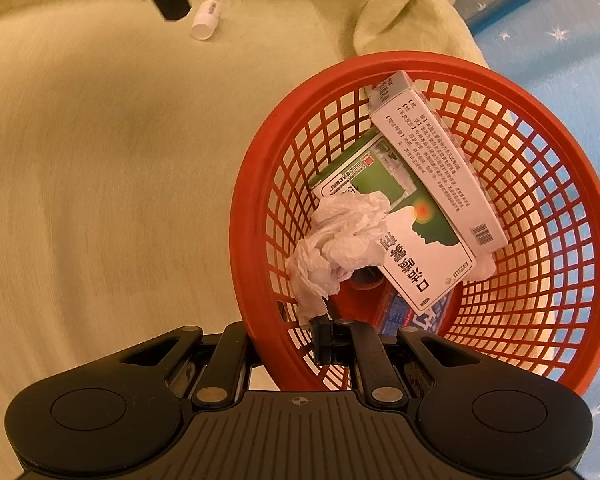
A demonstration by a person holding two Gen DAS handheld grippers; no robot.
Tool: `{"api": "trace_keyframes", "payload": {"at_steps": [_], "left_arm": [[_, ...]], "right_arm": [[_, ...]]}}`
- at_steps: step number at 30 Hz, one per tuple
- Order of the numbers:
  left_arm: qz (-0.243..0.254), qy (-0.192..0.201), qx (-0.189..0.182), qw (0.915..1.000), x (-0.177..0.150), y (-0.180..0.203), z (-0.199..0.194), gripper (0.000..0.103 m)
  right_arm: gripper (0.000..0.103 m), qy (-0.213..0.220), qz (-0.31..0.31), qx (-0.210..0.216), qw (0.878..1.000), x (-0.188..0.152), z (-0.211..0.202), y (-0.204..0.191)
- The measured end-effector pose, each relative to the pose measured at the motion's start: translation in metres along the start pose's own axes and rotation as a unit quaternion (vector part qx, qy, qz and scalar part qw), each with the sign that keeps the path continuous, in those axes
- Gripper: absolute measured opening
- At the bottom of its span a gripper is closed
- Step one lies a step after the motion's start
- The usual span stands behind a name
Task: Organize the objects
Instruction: 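Move the left tool to the small white bottle and grasp it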
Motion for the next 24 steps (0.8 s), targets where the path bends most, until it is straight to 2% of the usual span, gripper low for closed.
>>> {"api": "trace_keyframes", "payload": {"at_steps": [7,10,17,24], "left_arm": [[-0.013,-0.003,0.018,0.9997,0.009,-0.005,0.032,0.068],[0.002,0.004,0.028,0.9996,0.015,-0.001,0.046,0.068],[0.091,0.018,0.046,0.9946,0.027,0.009,0.078,0.067],[0.196,0.021,0.035,0.9797,0.031,0.02,0.1,0.067]], "right_arm": [[0.008,0.009,0.031,0.007,0.999,0.011,-0.001,0.002],[0.009,0.01,0.043,0.009,0.999,0.014,-0.001,0.001],[0.01,0.01,0.044,0.013,0.999,0.02,0.003,0.003],[0.01,0.012,0.048,0.016,0.999,0.018,0.004,0.002]]}}
Point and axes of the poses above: each gripper's, at about its wrist camera, not at the fingertips, and z roughly the way its jaws point, y to its right, x to its top, the point moved 1 cm from there along z, roughly the way its jaws point, and after that the axes turned 15 degrees about x, right-handed, at the moved point
